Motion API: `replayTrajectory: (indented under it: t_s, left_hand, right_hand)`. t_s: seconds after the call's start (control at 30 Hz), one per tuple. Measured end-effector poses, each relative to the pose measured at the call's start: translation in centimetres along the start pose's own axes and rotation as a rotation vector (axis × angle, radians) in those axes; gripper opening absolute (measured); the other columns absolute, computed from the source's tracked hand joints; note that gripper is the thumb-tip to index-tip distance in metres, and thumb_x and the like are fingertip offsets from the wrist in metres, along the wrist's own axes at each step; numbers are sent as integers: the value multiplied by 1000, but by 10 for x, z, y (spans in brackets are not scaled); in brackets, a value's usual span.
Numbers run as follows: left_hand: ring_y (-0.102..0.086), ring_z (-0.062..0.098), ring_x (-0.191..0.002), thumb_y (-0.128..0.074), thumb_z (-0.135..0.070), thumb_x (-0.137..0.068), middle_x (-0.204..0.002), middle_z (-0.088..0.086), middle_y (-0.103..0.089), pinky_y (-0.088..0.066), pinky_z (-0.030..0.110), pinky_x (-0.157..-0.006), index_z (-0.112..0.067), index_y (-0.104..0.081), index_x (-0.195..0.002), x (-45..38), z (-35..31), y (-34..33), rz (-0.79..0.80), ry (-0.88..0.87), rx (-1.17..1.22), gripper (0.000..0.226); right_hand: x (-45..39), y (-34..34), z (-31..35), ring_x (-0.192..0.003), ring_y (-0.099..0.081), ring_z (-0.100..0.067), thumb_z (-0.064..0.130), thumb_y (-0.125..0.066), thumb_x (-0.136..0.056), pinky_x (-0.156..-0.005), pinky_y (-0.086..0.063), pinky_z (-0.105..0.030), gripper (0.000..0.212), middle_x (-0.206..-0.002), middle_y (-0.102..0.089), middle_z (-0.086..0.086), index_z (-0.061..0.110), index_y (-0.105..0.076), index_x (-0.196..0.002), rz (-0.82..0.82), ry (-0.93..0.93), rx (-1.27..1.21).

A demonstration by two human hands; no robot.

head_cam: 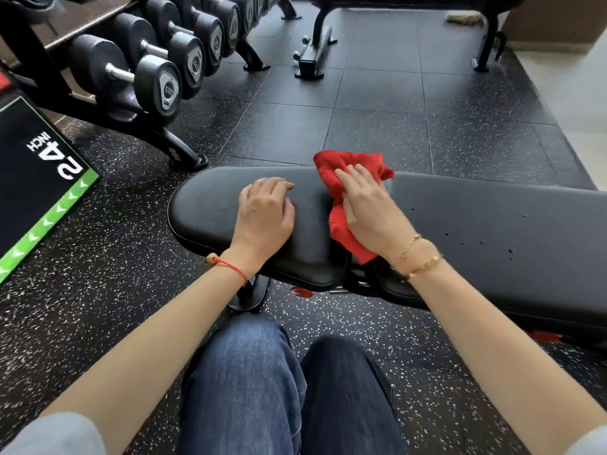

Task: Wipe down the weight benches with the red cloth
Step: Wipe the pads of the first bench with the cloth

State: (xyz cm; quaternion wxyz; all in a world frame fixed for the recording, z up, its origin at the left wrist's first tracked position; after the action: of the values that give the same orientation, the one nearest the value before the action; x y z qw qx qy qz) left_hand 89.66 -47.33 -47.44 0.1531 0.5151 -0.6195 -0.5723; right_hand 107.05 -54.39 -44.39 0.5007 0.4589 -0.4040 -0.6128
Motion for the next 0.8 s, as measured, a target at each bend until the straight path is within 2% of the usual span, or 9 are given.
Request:
replayTrajectory:
  t_s: [0.1, 0.23, 0.33, 0.4, 0.47, 0.57, 0.67, 0.8]
  left_hand:
    - [-50, 22, -126, -51, -18, -91, -126, 0, -62, -30, 38, -110, -15, -64, -120, -1, -25, -9, 42, -84, 14, 32]
    - [-49, 22, -128, -48, -21, -93, -130, -1, -60, -32, 39, -111, -16, -62, -123, 0, -50, -27, 124, -168, 23, 33]
    - [-48, 22, -130, -48, -22, -94, -133, 1, -58, -32, 42, -112, -16, -60, -127, 0, -61, -34, 150, -223, 17, 35]
    - [-48, 22, -130, -49, -21, -94, -133, 1, -58, -33, 42, -112, -16, -60, -126, -1, -64, -36, 138, -196, 57, 35]
    - [-48, 23, -129, -52, -22, -93, -131, 2, -58, -32, 41, -111, -15, -61, -124, 0, -67, -38, 124, -156, 93, 34]
    - [-47, 26, -128, -55, -24, -92, -131, 6, -57, -30, 43, -113, -13, -62, -124, 2, -73, -40, 128, -133, 97, 35]
    - [-46, 29, -127, -55, -24, -91, -130, 9, -56, -31, 45, -112, -11, -62, -123, 3, -78, -41, 121, -121, 68, 36]
    - [-48, 29, -125, -53, -24, -90, -128, 7, -57, -33, 46, -111, -11, -62, -121, 3, -79, -41, 116, -111, 37, 35]
  right_hand:
    - [23, 23, -22, -150, -14, -25, 7, -37, -97, -121, -12, -41, 55, -158, -24, -14, 6, -27, -150, -81, -13, 42]
    - [51, 45, -54, -148, -20, -30, 7, -41, -95, -120, -18, -48, 54, -155, -30, -18, 4, -33, -148, -144, -50, 181]
    - [68, 42, -74, -149, -19, -26, 12, -40, -98, -121, -11, -43, 51, -156, -30, -15, 7, -34, -148, -42, -114, 183]
    - [78, 31, -82, -149, -17, -22, 17, -41, -99, -121, -9, -42, 50, -157, -28, -11, 13, -34, -149, 19, -151, 106]
    - [82, 23, -87, -149, -16, -19, 26, -44, -98, -122, -8, -43, 52, -159, -26, -5, 21, -34, -149, 23, -180, 14]
    - [76, 16, -95, -150, -11, -18, 38, -44, -97, -122, -6, -46, 56, -162, -17, 1, 34, -28, -151, 52, -206, 8]
    - [57, 11, -100, -151, -4, -18, 41, -37, -99, -120, -2, -53, 56, -163, -6, 5, 40, -18, -152, 124, -233, 29]
    - [36, 4, -85, -151, -1, -21, 37, -30, -102, -119, 3, -55, 54, -164, -1, 1, 38, -13, -153, 160, -226, 78]
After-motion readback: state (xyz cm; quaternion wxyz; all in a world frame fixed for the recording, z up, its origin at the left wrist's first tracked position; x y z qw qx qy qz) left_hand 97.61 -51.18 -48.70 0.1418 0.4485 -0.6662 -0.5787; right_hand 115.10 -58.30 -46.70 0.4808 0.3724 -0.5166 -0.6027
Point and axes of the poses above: each hand's wrist, its own x-axis away from the middle knuckle, its own y-axis out of the back of the hand, z = x × y, the point moved 1 cm from there along -x, towards the middle knuckle
